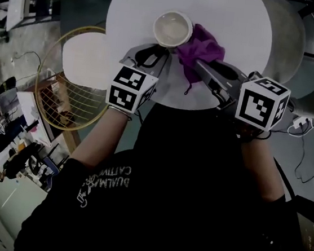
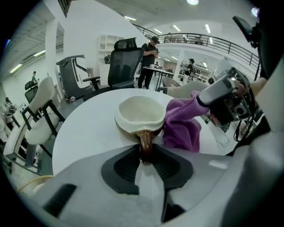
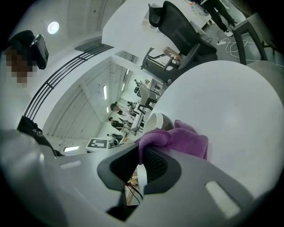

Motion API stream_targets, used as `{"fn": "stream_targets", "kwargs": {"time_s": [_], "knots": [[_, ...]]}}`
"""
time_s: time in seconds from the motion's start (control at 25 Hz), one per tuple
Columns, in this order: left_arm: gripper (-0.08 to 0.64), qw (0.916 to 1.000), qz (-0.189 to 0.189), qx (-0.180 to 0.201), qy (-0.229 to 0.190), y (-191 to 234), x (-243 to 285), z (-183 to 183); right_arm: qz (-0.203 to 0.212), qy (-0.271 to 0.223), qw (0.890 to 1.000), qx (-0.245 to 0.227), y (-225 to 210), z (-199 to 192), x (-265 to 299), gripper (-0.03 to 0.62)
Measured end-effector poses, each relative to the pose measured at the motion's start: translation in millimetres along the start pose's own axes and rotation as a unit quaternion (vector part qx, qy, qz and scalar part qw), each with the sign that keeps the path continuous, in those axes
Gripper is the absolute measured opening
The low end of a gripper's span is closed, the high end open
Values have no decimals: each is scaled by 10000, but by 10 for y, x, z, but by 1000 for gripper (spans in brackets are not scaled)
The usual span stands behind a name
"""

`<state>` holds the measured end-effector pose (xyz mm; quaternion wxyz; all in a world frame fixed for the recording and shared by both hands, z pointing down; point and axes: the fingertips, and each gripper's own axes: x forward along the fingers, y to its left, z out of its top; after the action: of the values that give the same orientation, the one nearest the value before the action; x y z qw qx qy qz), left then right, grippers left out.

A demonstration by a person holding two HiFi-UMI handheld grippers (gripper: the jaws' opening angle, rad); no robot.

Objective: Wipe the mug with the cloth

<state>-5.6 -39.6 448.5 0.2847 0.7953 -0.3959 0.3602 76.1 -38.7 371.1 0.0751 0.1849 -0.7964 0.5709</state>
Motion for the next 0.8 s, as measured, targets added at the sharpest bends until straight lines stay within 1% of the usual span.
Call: {"fn": "stream_targets", "kwargs": {"time_s": [0.16, 0.32, 0.44, 0.56, 0.8], "knots": [[78, 10000, -37, 17, 9, -10, 19, 12, 68, 176, 9998, -69, 34, -84, 95, 31], [81, 10000, -44, -62, -16, 6, 24, 5, 174, 420, 9988, -163, 97, -235, 266, 31], [80, 9999, -34, -94, -5, 12, 37, -1, 290, 574, 9978, -148, 140, -337, 402, 31], [81, 9999, -58, -78, 28, 9, 69, -11, 383, 654, 9971, -97, 181, -402, 502, 31], [87, 9999, -126, -87, 82, 30, 107, -32, 363, 702, 9969, -51, 179, -413, 596, 31]]}}
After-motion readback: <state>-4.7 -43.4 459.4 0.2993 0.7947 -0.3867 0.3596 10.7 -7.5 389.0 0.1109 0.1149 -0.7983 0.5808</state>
